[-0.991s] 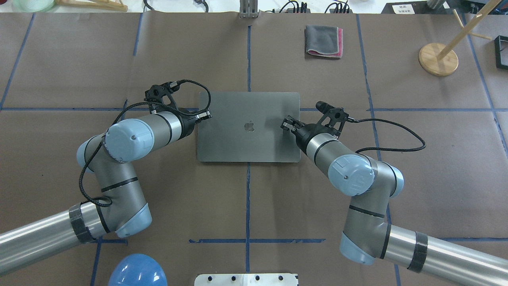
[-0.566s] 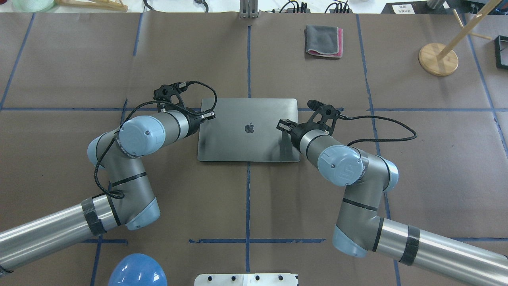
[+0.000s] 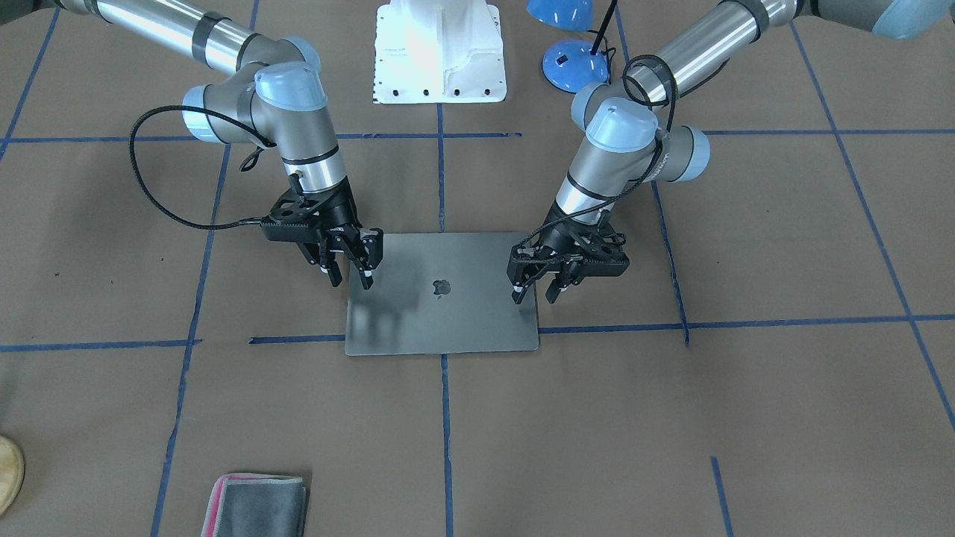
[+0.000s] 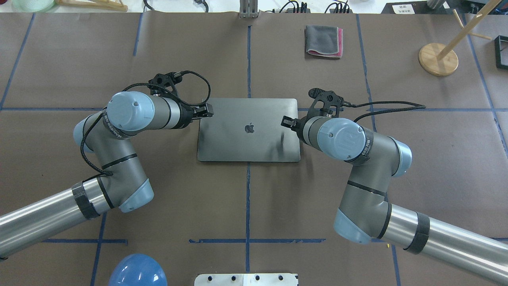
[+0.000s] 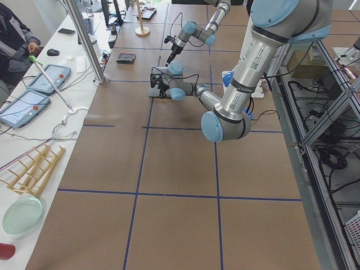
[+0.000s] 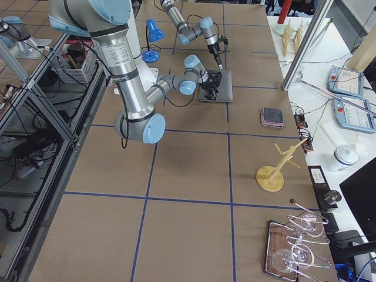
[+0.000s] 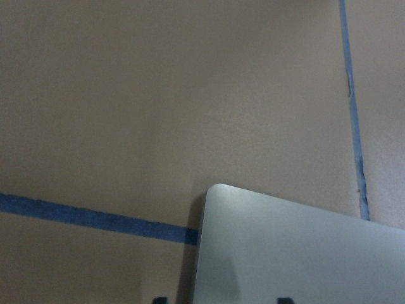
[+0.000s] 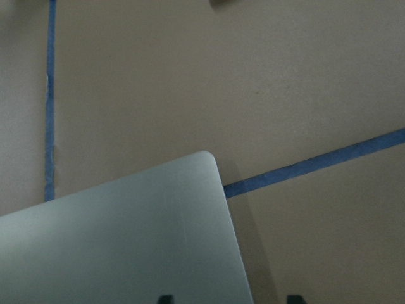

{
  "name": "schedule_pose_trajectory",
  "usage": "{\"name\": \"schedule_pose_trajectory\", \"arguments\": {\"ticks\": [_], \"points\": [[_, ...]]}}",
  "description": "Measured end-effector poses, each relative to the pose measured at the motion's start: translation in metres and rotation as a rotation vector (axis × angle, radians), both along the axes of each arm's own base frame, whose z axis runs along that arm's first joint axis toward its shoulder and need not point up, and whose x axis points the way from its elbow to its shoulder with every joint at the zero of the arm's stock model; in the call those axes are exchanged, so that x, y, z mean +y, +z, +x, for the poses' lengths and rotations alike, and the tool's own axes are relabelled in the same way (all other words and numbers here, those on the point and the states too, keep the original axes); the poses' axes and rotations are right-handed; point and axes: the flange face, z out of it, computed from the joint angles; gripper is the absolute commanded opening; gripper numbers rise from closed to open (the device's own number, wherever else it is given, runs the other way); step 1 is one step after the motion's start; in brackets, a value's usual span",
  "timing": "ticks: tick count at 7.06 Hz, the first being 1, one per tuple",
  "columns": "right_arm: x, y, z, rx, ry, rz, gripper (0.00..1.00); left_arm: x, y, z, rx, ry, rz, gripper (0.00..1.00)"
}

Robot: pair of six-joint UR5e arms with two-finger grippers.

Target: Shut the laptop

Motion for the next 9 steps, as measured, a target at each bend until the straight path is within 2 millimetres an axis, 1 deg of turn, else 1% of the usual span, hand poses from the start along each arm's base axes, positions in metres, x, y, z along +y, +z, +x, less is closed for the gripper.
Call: {"name": "schedule_pose_trajectory", "arguments": {"ticks": [1,2,3,4,5,6,7,9], "points": [[-0.002,-0.005,0.018,0.041,-0.062,0.004,1.0,0.006,-0.005,-0.013,-0.064,0.04,-0.015,1.0],[-0.003,-0.005,0.038,0.072,-0.12,0.019,1.0,0.014,-0.013,-0.03,-0.141,0.087,-0.008,1.0],[-0.006,0.004,0.064,0.087,-0.179,0.02,1.0,0.026,-0.017,-0.053,-0.226,0.132,0.004,1.0],[-0.008,0.021,0.099,0.103,-0.241,0.021,1.0,0.037,-0.016,-0.081,-0.295,0.181,0.028,1.0],[-0.01,0.045,0.139,0.129,-0.308,0.035,1.0,0.043,-0.005,-0.115,-0.351,0.239,0.028,1.0],[-0.012,0.071,0.182,0.157,-0.372,0.051,1.0,0.043,0.016,-0.154,-0.396,0.313,0.017,1.0],[-0.015,0.098,0.228,0.181,-0.43,0.067,1.0,0.038,0.042,-0.198,-0.429,0.387,0.024,1.0],[-0.017,0.158,0.325,0.236,-0.531,0.111,1.0,0.026,0.106,-0.3,-0.486,0.509,0.08,1.0]]}}
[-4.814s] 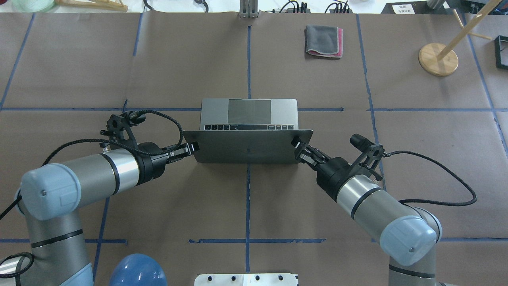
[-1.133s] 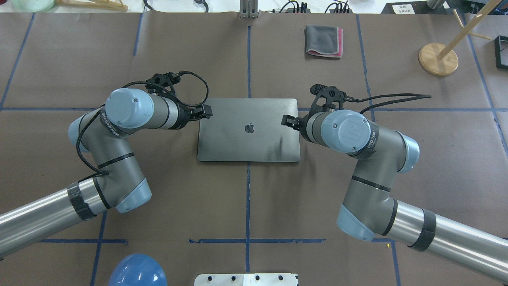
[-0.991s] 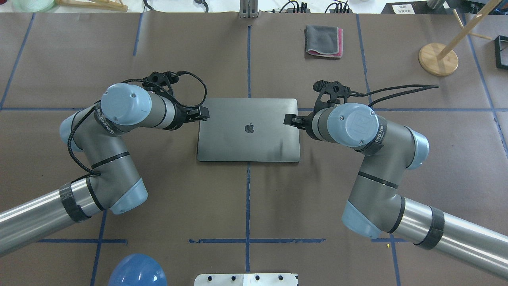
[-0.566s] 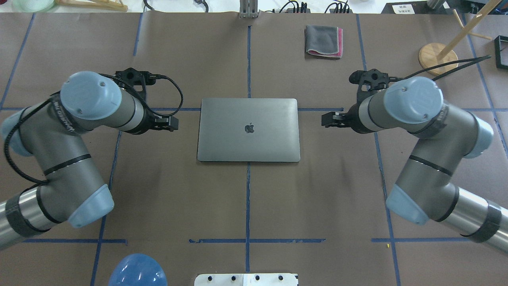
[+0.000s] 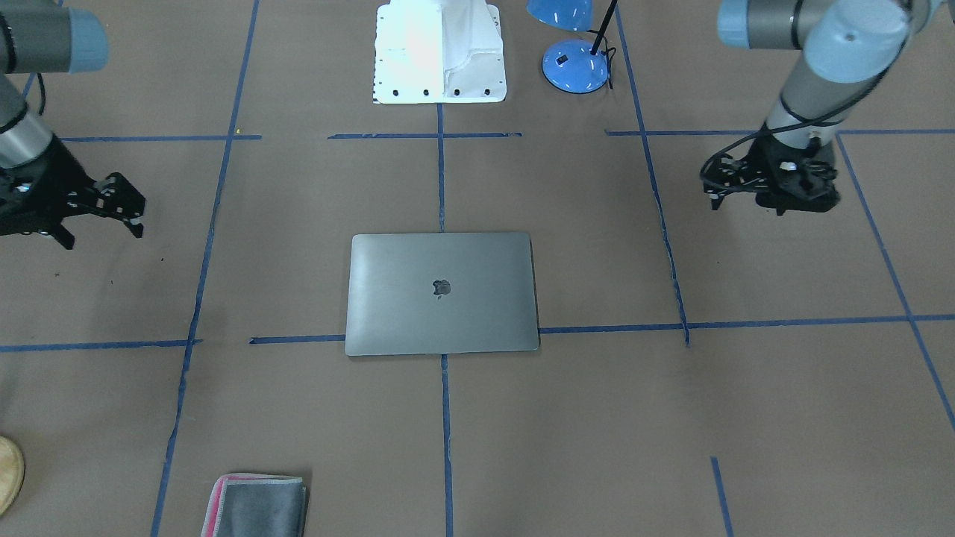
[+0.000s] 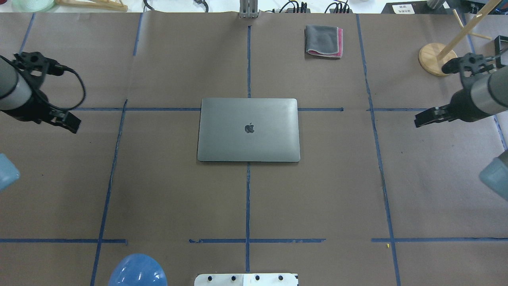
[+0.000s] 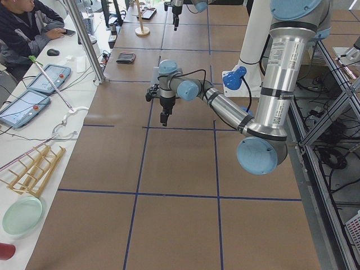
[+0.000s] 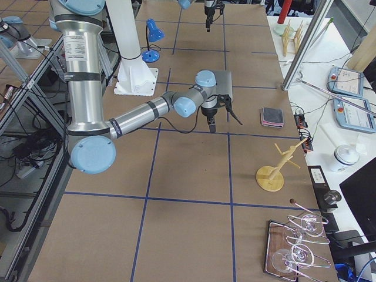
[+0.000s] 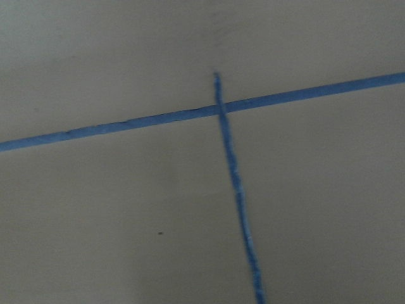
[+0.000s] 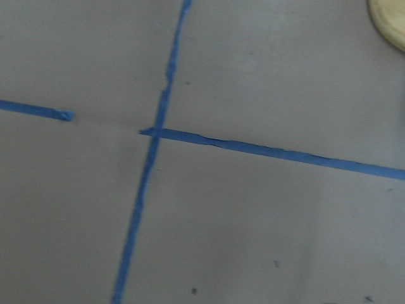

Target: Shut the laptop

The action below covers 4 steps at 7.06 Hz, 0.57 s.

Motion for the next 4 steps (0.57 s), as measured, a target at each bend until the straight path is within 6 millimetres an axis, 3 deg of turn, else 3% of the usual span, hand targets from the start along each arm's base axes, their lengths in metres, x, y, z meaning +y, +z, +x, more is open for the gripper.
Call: {"name": "schedule_pose_trajectory", "arguments": {"ticks": [2,4], "points": [[0.013,0.06,0.091,0.081,-0.087,0.043,1.0,-0.006,0.055,-0.111,-0.029,0.062,0.017,1.0],[0.024,0.098,0.174,0.135,-0.161,0.015,1.0,-0.001,0.112,-0.21,-0.005,0.003,-0.073,1.0]]}}
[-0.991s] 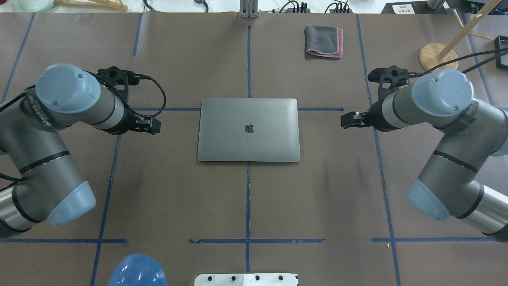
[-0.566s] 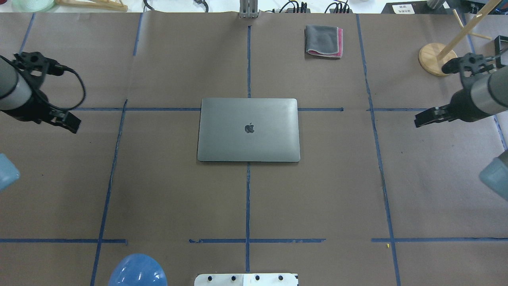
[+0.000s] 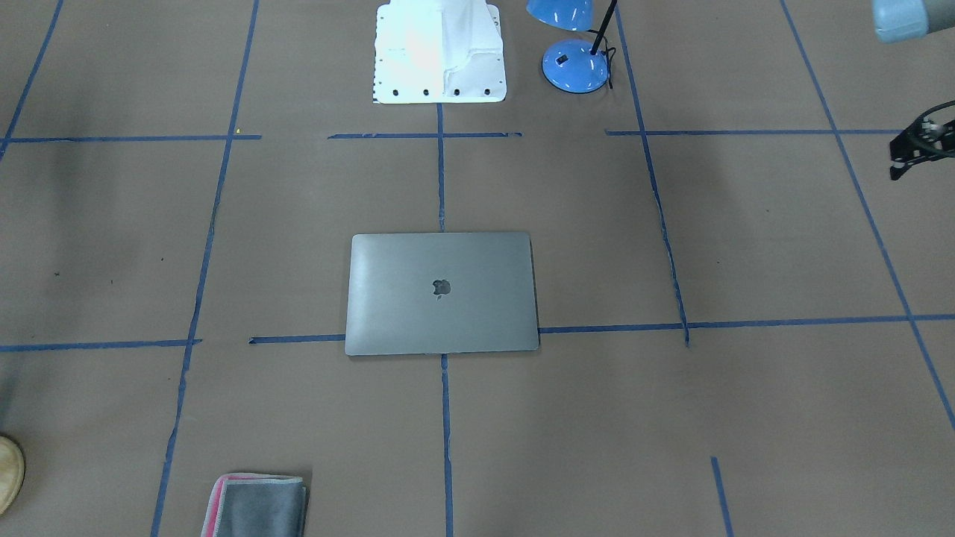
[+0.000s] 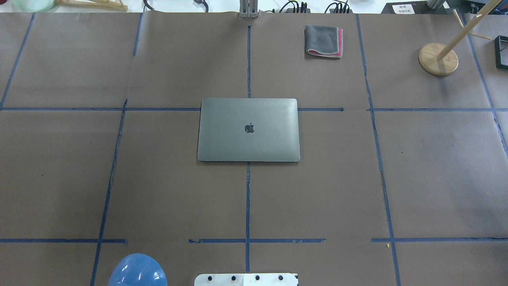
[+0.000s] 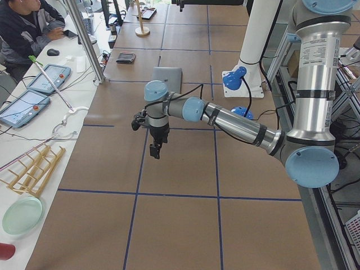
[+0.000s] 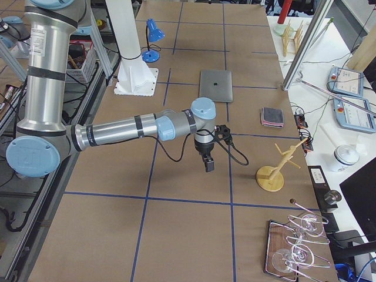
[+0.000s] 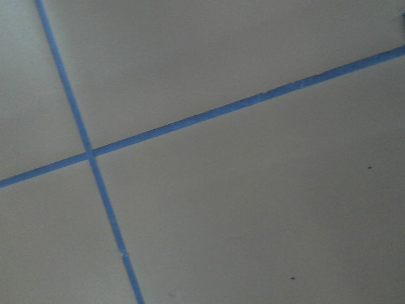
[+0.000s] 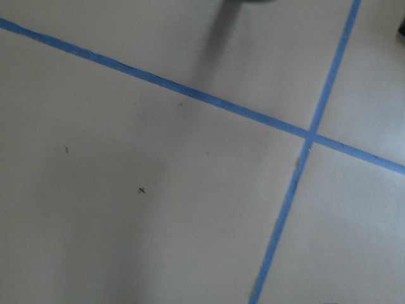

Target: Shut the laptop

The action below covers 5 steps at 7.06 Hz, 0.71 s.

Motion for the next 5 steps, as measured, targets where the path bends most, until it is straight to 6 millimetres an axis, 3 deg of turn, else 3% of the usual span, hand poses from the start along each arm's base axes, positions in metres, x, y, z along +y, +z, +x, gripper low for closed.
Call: {"name": "schedule_pose_trajectory", "arguments": {"ticks": [1,2,3,5], "points": [[0.014,0.021,0.034,-0.009,-0.007,-0.045,1.0,0.006,0.03,-0.034,0.03,-0.019,-0.038,1.0],[0.035,0.043,0.057,-0.041,0.014,-0.099,1.0,0.019,0.055,-0.055,0.049,-0.01,-0.054,1.0],[0.051,0.056,0.07,-0.07,0.042,-0.139,1.0,0.038,0.077,-0.066,0.058,-0.008,-0.078,1.0],[0.061,0.064,0.077,-0.089,0.1,-0.196,1.0,0.06,0.101,-0.071,0.063,-0.01,-0.123,1.0]]}}
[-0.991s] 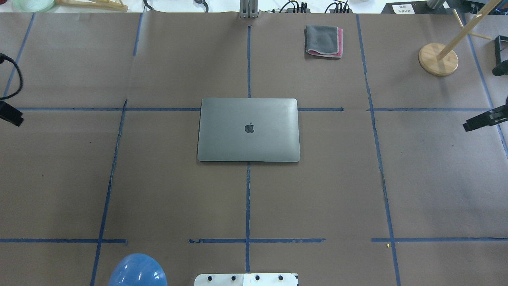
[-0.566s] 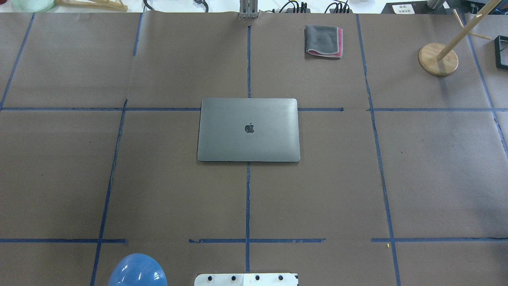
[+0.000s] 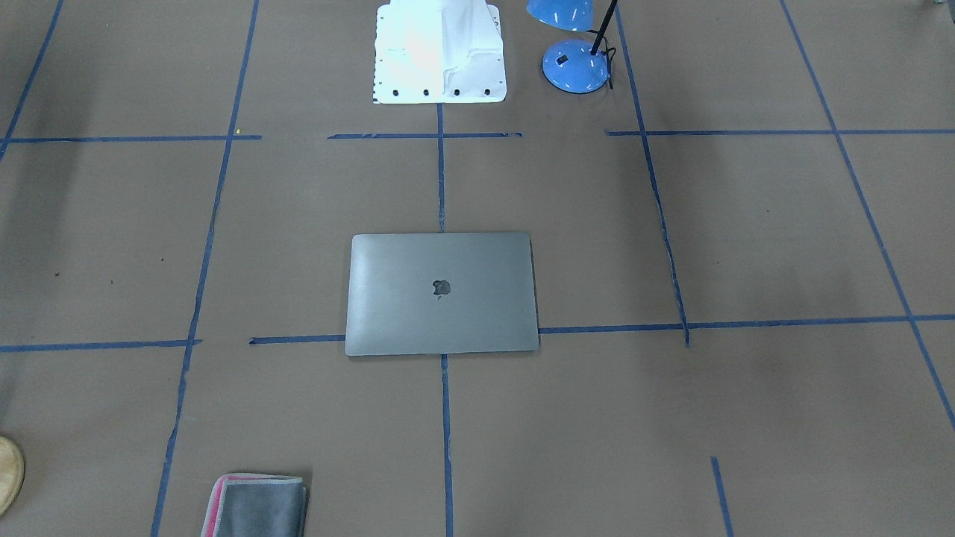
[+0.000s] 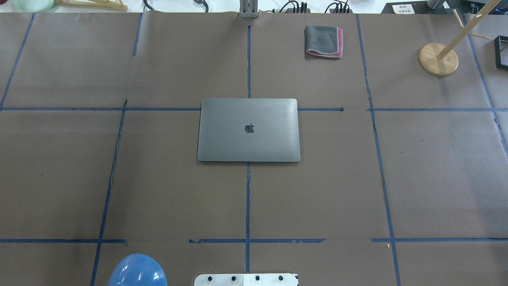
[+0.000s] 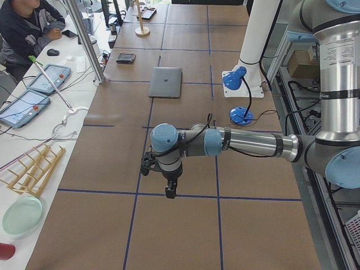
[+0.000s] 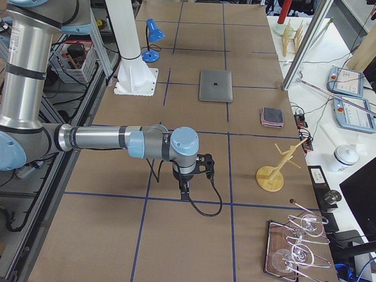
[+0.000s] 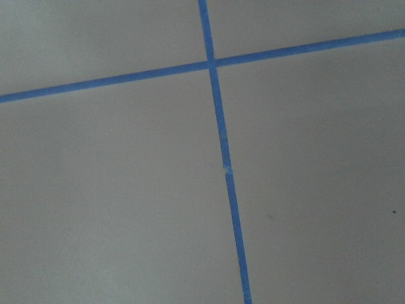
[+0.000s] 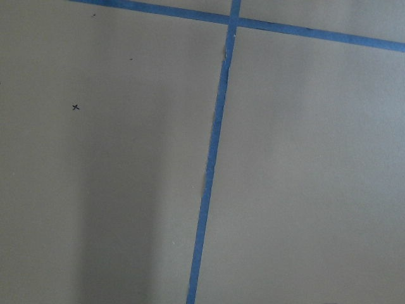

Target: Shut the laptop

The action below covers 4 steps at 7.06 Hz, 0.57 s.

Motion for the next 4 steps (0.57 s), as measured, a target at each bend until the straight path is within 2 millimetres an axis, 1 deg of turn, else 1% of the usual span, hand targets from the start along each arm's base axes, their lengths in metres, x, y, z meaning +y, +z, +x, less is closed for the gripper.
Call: {"name": "schedule_pose_trajectory", "arguments": {"ticks": [4], "points": [[0.0003,-0.0009,0.0003,-0.006,0.02,-0.015,1.0,0.0127,0.0102,-0.0005,-0.006,0.002,-0.026,1.0]]}}
